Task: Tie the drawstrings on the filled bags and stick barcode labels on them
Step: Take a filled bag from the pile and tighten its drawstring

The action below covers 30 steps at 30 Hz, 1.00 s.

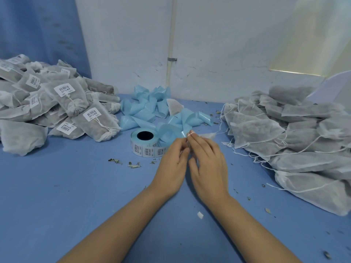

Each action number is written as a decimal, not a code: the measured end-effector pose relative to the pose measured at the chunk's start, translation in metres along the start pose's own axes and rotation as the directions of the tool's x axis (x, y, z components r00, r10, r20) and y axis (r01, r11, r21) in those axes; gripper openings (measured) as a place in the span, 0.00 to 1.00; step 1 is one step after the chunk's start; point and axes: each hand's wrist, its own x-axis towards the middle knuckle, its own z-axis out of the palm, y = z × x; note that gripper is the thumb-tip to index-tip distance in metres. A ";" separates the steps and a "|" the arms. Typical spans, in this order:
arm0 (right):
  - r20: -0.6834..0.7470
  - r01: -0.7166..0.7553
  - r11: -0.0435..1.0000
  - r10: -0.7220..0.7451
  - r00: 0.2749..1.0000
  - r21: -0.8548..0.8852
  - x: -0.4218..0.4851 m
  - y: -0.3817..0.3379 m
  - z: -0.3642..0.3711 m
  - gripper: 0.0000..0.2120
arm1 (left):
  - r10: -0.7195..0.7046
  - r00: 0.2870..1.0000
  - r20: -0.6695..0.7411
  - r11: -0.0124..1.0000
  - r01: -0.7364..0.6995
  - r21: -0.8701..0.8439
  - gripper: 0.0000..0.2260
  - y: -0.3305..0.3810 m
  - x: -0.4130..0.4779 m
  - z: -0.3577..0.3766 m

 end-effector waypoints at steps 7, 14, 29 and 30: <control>0.003 -0.346 0.814 0.389 0.921 0.466 0.002 0.010 -0.002 0.12 | -0.080 0.990 0.117 0.995 0.073 0.067 0.08 -0.005 -0.004 -0.003; 0.064 -0.450 0.663 0.520 0.852 0.598 0.003 0.016 -0.002 0.13 | -0.127 0.982 0.141 0.990 0.116 0.083 0.06 -0.005 -0.004 -0.003; 0.183 -0.430 0.689 0.404 0.896 0.584 0.005 0.012 -0.002 0.10 | -0.139 0.982 -0.125 0.987 0.127 -0.095 0.07 -0.010 -0.001 -0.008; 0.168 -0.404 0.724 0.378 0.910 0.559 0.005 0.011 -0.002 0.11 | -0.129 0.983 -0.134 0.989 0.119 -0.086 0.07 -0.010 -0.002 -0.008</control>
